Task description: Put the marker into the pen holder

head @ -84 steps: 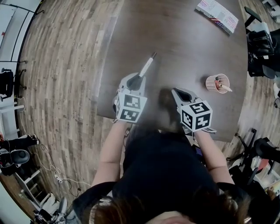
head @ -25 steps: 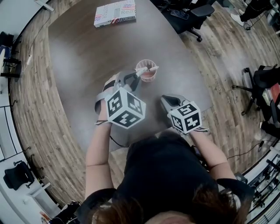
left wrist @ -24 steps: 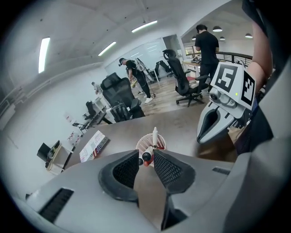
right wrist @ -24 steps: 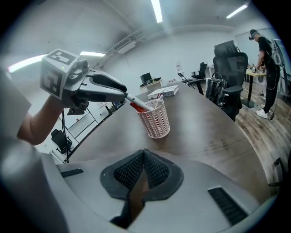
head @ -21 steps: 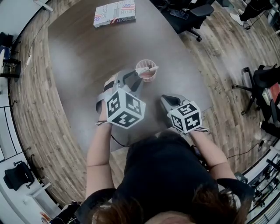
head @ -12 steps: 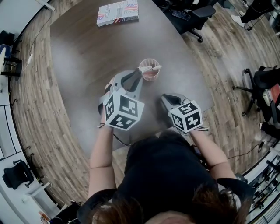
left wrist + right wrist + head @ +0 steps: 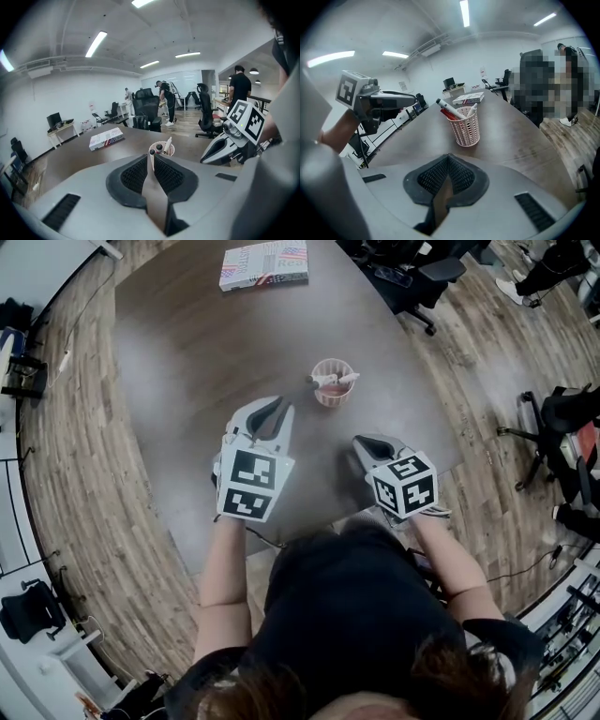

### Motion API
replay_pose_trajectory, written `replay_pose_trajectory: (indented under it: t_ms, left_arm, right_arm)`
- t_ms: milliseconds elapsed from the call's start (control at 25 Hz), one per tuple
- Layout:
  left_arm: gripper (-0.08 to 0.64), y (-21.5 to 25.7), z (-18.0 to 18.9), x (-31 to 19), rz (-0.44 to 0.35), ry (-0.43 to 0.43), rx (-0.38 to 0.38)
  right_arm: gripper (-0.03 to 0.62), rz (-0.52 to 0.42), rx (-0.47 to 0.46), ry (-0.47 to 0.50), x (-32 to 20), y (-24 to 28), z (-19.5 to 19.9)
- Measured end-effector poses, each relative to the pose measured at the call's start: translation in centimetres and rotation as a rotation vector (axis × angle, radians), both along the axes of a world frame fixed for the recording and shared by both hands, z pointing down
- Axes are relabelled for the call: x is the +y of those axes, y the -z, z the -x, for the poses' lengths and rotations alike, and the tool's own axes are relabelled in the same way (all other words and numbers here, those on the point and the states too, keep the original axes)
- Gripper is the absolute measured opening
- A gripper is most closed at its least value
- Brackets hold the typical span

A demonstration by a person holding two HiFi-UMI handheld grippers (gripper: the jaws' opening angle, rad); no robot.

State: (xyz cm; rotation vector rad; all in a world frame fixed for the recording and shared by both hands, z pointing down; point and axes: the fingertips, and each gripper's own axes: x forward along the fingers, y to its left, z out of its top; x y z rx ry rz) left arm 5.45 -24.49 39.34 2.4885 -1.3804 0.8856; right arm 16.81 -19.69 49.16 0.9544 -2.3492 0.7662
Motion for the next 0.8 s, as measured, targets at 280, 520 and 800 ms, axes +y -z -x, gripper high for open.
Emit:
replay_pose_trajectory:
  t_ms: [280, 520, 800]
  left_arm:
    - [0.041, -0.3, 3.5, 1.9, -0.005, 0.135, 0.129]
    - [0.035, -1.3, 6.1, 3.7, 0.022, 0.232, 0.267]
    - [0.032, -2.7, 7.6, 5.6, 0.051, 0.304, 0.359]
  right_arm:
    - [0.018, -0.04, 0.007, -0.041, -0.4, 1.3, 0.2]
    - [0.018, -0.066, 0.017, -0.06, -0.3, 2.0, 0.6]
    - [0.018, -0.098, 0.019, -0.087, -0.7, 3.1, 1.0]
